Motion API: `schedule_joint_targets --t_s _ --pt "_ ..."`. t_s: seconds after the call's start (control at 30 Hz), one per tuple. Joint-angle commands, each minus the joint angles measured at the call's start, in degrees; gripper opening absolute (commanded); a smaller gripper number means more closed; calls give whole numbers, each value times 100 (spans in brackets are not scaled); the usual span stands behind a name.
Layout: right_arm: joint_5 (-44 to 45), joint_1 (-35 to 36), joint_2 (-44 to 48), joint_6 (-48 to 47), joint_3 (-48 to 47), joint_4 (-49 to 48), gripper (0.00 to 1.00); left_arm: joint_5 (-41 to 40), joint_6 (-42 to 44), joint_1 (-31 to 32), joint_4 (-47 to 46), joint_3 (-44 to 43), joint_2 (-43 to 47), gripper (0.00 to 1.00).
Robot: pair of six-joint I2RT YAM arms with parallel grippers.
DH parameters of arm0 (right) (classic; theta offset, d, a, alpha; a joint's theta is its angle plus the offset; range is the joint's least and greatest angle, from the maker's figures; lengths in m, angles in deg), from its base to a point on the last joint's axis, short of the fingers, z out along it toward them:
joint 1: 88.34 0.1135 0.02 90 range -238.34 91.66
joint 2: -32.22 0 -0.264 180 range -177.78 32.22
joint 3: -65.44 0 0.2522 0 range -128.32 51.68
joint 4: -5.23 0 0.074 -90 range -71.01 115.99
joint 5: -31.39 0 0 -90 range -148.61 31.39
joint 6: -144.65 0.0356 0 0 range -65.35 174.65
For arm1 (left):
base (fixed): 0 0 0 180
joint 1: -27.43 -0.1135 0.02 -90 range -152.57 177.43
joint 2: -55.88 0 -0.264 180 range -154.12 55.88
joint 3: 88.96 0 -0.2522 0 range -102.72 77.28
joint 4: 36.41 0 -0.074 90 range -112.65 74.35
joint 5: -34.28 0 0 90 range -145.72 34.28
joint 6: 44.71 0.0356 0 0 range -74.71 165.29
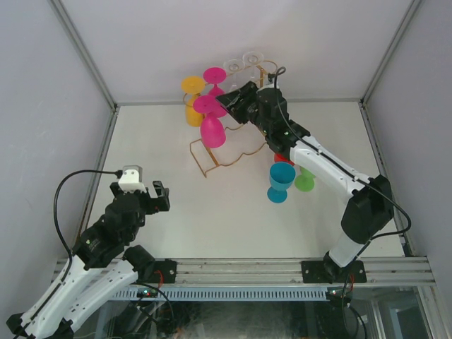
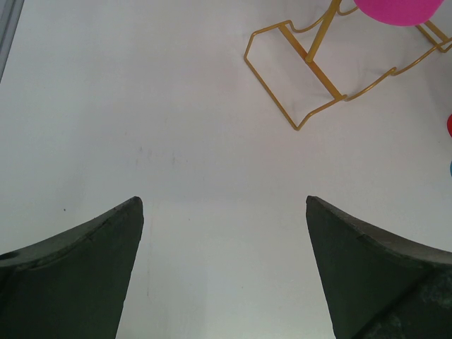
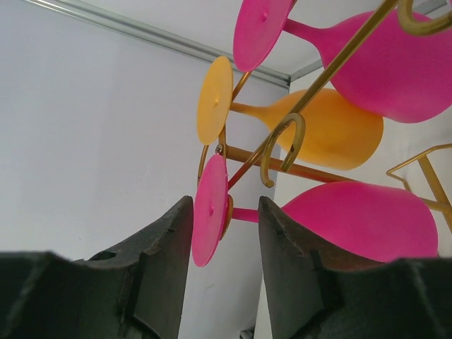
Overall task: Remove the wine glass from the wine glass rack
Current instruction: Pick up the wine glass from the wine rack.
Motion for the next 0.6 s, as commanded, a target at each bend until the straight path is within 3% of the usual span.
schedule_joint_targets --t_s 0.0,0.57 --pt "-127 -13 -34 123 -114 -295 40 17 -1 -33 -141 -59 -32 100" --pt "-466 -22 -173 -1 -307 -197 32 34 18 -33 -133 -64 -32 100"
